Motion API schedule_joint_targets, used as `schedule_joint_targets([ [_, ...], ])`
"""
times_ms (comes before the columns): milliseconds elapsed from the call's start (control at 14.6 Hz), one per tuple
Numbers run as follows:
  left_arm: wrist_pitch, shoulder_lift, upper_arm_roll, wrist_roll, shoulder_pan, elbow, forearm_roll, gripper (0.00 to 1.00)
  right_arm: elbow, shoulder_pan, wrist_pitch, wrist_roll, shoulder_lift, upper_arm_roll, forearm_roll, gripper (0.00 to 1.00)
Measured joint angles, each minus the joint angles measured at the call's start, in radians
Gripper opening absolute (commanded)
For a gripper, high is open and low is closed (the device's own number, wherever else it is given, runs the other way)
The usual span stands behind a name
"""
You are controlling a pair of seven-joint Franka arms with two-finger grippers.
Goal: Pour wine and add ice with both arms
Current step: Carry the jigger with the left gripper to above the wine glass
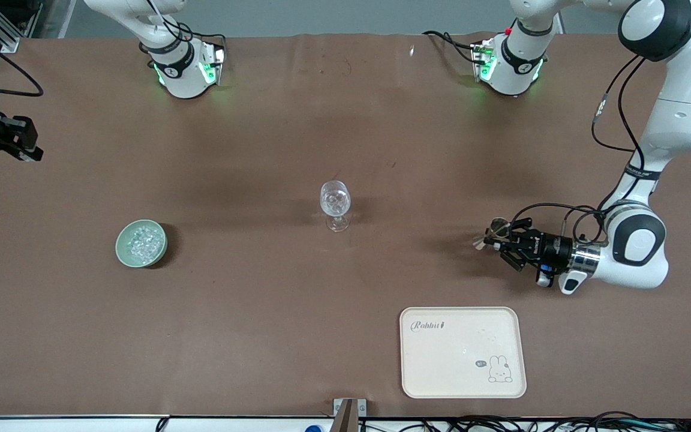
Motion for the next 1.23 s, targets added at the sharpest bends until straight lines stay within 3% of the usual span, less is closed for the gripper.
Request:
schedule_joint_targets([
  [959,0.428,-0.089,-0.311,-0.261,-0.005,-0.145,0.0,0.0,-0.004,-0.012,0.001,0.0,0.0,-0.004,0.0,0.0],
  [1233,0.506,-0.141,-0.358,-0.305,-0.014,-0.2,0.0,0.0,-0.004,-0.012,0.001,-0.001,0.0,-0.004,0.0,0.0],
])
